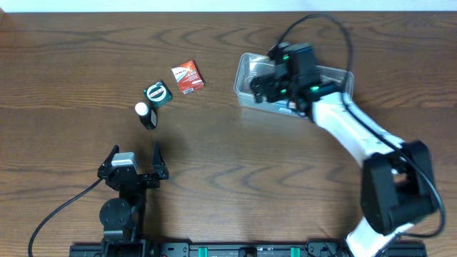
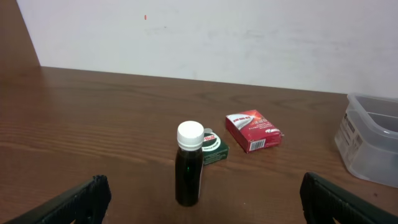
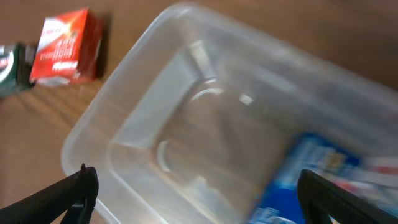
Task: Pack container
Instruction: 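Push the clear container leftward with the right gripper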
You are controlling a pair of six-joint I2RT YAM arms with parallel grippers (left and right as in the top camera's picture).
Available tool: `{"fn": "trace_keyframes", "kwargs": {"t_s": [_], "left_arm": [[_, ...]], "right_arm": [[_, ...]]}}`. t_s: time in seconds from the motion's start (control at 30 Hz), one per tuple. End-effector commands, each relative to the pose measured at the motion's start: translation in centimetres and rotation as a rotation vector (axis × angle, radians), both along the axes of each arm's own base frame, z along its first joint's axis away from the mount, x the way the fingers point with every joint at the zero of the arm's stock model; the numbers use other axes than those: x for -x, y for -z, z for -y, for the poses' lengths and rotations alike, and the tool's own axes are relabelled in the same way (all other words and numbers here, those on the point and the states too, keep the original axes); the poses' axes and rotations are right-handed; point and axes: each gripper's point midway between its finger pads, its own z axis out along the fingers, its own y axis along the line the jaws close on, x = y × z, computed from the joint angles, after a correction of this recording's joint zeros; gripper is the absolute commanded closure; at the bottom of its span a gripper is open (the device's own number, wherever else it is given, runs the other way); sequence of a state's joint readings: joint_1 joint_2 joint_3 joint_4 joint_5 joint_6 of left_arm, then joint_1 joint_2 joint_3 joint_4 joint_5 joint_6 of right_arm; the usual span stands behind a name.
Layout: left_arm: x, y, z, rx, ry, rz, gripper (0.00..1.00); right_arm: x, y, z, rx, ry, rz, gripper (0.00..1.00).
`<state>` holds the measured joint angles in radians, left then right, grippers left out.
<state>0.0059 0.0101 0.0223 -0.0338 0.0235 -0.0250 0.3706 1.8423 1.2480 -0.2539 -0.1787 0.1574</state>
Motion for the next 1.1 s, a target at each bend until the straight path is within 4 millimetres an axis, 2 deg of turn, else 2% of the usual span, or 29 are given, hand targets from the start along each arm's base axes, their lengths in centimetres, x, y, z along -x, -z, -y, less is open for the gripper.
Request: {"fn": "trace_keyframes", "kwargs": {"t_s": [0.0,0.23,0.67,0.83,1.07], "left_arm": [[0.1,1.7,-0.3,-0.01,-0.013,-0.05,0.02],[0.1,1.7,-0.3,-0.01,-0.013,-0.05,0.02],[0.1,1.7,-0.3,-0.01,-0.013,-0.05,0.02],[0.1,1.7,-0.3,-0.01,-0.013,-0.05,0.02],[0.1,1.7,-0.3,-0.01,-0.013,-0.05,0.02]], "right_arm": [[0.0,0.8,-0.6,-0.005,0.031,-0.016,0.01],[0.2,1.1,-0.4,-0.001,0.033,-0.031,0.01],[2.5,2.5,-0.4,0.014,0.005,-0.138,0.01],[2.5,2.5,-0.4,0.014,0.005,-0.14,0.01],[3.2,1.6,-2.2,-0.062,-0.082,-0.155,0.01]]}}
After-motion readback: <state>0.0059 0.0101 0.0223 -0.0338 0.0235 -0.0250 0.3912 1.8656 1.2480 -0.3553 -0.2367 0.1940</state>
